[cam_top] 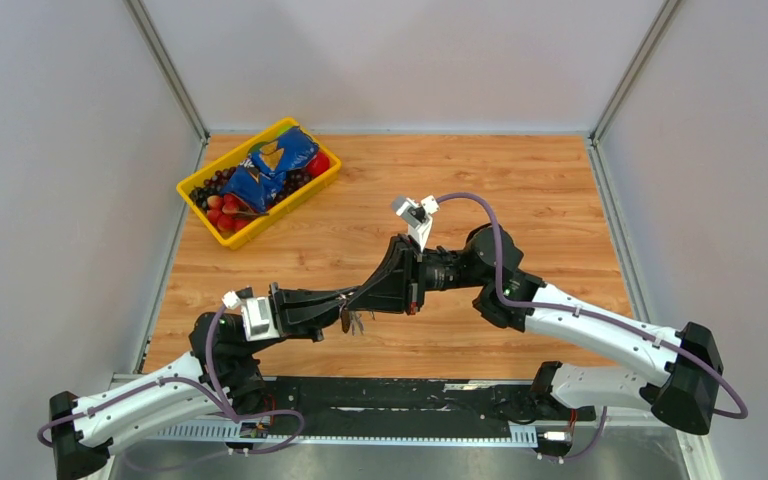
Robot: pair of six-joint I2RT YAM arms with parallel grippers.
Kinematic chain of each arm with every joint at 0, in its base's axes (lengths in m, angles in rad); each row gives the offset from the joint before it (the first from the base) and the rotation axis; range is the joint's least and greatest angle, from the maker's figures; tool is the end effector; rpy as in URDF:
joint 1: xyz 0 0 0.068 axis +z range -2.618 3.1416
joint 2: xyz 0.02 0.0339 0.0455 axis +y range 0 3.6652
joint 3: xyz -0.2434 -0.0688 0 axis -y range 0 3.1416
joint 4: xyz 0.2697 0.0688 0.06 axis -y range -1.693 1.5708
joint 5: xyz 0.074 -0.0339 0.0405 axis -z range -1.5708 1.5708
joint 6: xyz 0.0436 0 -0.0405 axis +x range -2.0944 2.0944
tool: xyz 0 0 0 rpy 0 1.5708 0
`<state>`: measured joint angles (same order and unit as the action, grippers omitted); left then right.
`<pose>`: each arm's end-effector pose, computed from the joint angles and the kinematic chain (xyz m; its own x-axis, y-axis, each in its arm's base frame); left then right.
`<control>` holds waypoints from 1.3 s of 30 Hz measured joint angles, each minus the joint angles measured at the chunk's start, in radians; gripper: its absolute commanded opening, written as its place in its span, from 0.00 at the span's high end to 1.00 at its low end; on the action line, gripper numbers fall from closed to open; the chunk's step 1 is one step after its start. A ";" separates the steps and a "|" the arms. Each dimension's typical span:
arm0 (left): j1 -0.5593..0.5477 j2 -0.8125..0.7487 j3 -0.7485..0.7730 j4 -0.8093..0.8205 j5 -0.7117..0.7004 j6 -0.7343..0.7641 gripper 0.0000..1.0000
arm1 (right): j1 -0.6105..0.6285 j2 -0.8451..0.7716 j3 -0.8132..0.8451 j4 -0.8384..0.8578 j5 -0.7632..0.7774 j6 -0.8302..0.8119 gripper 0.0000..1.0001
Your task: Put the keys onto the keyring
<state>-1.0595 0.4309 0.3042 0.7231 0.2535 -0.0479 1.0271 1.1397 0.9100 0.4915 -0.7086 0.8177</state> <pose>0.0737 -0.1537 0.3059 0.2292 -0.5033 -0.8332 0.9578 0.2689 0.1011 0.1299 0.2697 0.3594 -0.6197 0.0456 -0.7835 -0.7645 -0.2609 0.5895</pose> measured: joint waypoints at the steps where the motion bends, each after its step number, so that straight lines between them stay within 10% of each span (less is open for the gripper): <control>1: 0.000 0.000 0.000 0.000 0.000 -0.001 1.00 | 0.000 0.002 0.000 -0.007 0.000 0.000 1.00; 18: 0.000 0.019 0.003 -0.010 0.010 -0.018 1.00 | 0.004 -0.025 0.007 -0.121 0.046 -0.052 0.69; 39: 0.000 0.015 0.051 -0.109 -0.020 -0.056 1.00 | 0.005 -0.151 0.136 -0.394 0.209 -0.309 0.54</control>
<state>-1.0599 0.4461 0.3553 0.6140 0.2337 -0.1040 1.0321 0.9886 1.0462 0.0971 -0.4999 0.5087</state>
